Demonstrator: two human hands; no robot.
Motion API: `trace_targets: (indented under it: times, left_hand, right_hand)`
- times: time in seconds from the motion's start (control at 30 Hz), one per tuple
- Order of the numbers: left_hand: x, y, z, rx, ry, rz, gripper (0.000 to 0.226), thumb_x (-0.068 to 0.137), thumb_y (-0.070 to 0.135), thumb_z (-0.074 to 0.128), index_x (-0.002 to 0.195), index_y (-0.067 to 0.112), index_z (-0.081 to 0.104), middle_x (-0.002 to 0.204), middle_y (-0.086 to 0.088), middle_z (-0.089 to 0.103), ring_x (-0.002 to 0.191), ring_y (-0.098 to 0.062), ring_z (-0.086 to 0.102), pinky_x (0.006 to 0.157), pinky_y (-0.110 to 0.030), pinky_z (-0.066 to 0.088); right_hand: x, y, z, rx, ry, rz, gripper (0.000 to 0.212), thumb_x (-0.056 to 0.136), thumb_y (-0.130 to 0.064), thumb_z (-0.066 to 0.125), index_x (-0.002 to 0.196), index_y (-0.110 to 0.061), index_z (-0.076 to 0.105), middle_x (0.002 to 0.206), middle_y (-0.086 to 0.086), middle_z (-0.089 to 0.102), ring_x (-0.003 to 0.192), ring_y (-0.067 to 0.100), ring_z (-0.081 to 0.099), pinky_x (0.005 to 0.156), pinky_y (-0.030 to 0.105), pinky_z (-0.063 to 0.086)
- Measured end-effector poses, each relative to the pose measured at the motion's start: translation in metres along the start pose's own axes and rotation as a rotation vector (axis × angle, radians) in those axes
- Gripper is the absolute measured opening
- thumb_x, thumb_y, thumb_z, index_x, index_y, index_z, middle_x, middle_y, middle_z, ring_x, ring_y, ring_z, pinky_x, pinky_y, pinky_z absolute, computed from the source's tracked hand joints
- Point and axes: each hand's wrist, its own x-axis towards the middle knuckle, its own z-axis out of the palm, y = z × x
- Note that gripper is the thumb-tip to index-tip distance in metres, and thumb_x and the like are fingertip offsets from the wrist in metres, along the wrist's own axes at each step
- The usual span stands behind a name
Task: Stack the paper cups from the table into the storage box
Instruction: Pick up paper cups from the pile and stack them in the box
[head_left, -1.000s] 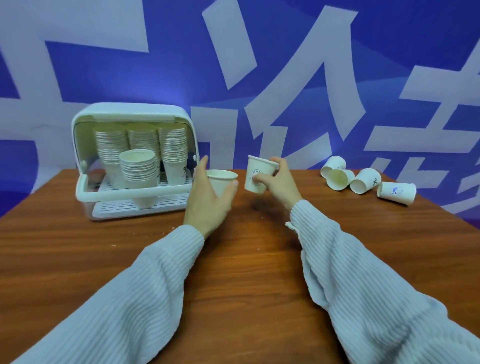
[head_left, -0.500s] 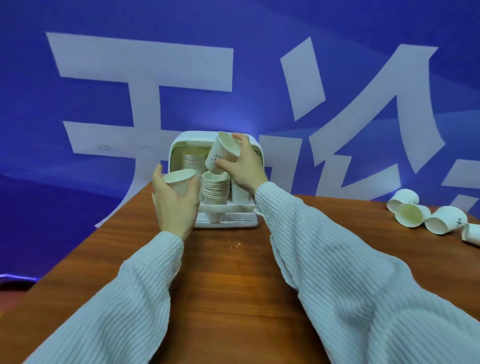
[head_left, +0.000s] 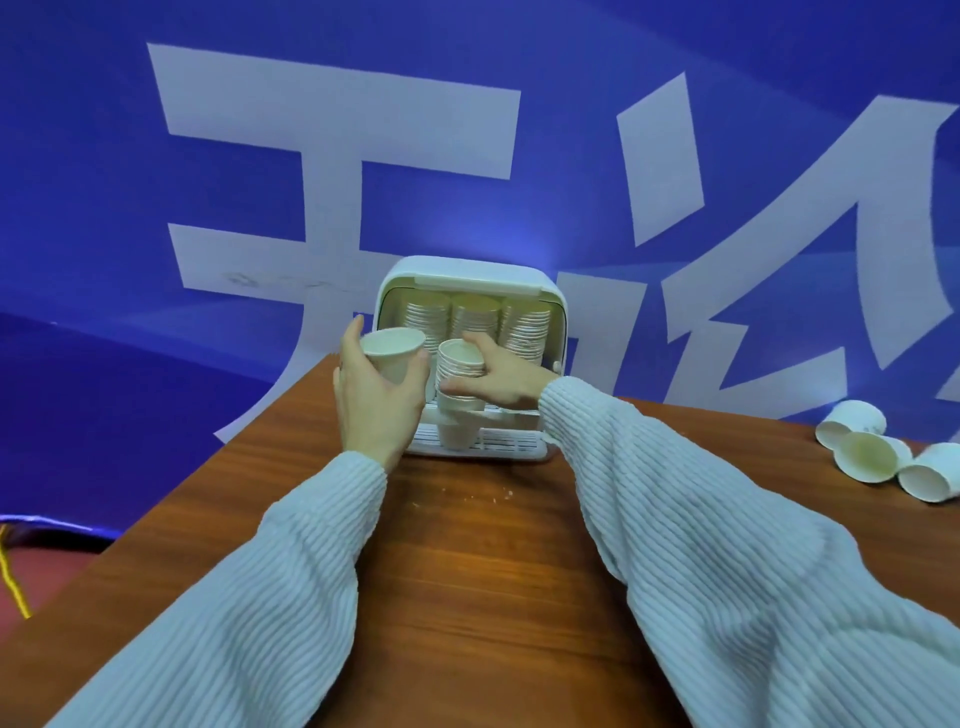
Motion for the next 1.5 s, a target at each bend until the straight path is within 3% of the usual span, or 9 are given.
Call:
trace_targets:
  times: [0.13,0.27,0.4,0.6,0.7,0.8,1.03,1.23,1.5]
  left_hand:
    - [0.02,0.024,0.01,-0.03,-0.024,0.064,0.085,0.083,0.052,0.075,0.153,0.03,0.032,0.147,0.006,0.05,0.134,-0.018,0.047,0.112,-0.044,0.042]
    - [0.042,0.043,0.029,-0.01,-0.075,0.124,0.087,0.084,0.045,0.08,0.154,0.022,0.034,0.152,0.002,0.047,0.138,-0.017,0.044,0.115,-0.038,0.039]
    - [0.048,0.046,0.052,0.097,-0.142,0.195,0.086,0.085,0.038,0.081,0.154,0.012,0.038,0.155,-0.006,0.045,0.143,-0.02,0.039,0.116,-0.029,0.029]
    - [0.046,0.037,0.067,0.409,-0.313,0.243,0.079,0.083,0.052,0.076,0.146,0.014,0.047,0.142,-0.011,0.053,0.133,-0.029,0.05,0.109,-0.041,0.039]
    - [0.037,0.029,0.065,0.641,-0.358,0.233,0.076,0.088,0.072,0.053,0.145,0.02,0.05,0.143,-0.007,0.05,0.132,-0.031,0.049,0.107,-0.051,0.039]
    - [0.029,0.014,0.06,0.649,-0.355,0.151,0.065,0.1,0.063,0.028,0.148,0.026,0.05,0.154,-0.006,0.044,0.137,-0.034,0.042,0.113,-0.051,0.028]
    - [0.034,0.027,0.065,0.735,-0.455,0.111,0.061,0.098,0.055,0.034,0.152,0.028,0.046,0.167,-0.001,0.026,0.152,-0.029,0.02,0.119,-0.058,0.02]
    - [-0.018,0.049,0.099,0.471,-0.208,0.542,0.049,0.092,0.045,0.052,0.133,0.018,0.06,0.14,-0.003,0.056,0.137,-0.026,0.04,0.114,-0.049,0.035]
    - [-0.149,0.067,0.226,0.198,-0.566,0.537,0.05,0.095,0.044,0.055,0.138,0.019,0.056,0.141,-0.002,0.051,0.131,-0.021,0.044,0.113,-0.042,0.037]
  right_hand:
    - [-0.012,0.004,0.0,0.168,0.106,-0.07,0.115,0.088,-0.047,0.077,0.165,-0.024,-0.005,0.169,0.009,0.026,0.153,0.022,0.031,0.125,0.041,0.027]
    - [-0.03,0.009,0.001,0.305,0.17,-0.094,0.108,0.093,-0.037,0.075,0.165,-0.027,-0.005,0.165,0.004,0.035,0.138,0.002,0.034,0.113,0.026,0.032]
    - [-0.044,0.019,-0.003,0.32,0.221,-0.072,0.104,0.094,-0.029,0.075,0.165,-0.031,0.0,0.165,0.002,0.035,0.149,0.016,0.036,0.109,0.025,0.03]
    - [-0.051,0.05,-0.007,0.292,0.284,-0.006,0.107,0.088,-0.036,0.077,0.163,-0.039,0.001,0.148,0.007,0.05,0.134,0.024,0.051,0.115,0.046,0.042]
    - [-0.054,0.062,-0.012,0.341,0.303,0.011,0.104,0.089,-0.032,0.077,0.163,-0.039,0.004,0.138,0.003,0.053,0.124,0.021,0.056,0.108,0.04,0.047]
    - [-0.058,0.07,-0.012,0.389,0.307,0.014,0.102,0.09,-0.033,0.076,0.163,-0.039,0.005,0.135,0.001,0.056,0.121,0.017,0.057,0.104,0.036,0.048]
    - [-0.08,0.078,-0.008,0.401,0.323,0.028,0.096,0.094,-0.03,0.074,0.164,-0.032,0.009,0.129,-0.003,0.053,0.118,0.014,0.056,0.096,0.027,0.041]
    - [-0.121,0.113,-0.028,0.341,0.419,0.101,0.086,0.097,-0.033,0.07,0.163,-0.034,0.016,0.132,-0.005,0.055,0.121,0.013,0.054,0.098,0.027,0.042]
    - [-0.209,0.226,-0.072,0.344,0.758,0.387,0.053,0.099,-0.024,0.064,0.148,-0.028,0.047,0.14,-0.003,0.058,0.126,0.013,0.056,0.103,0.032,0.05]
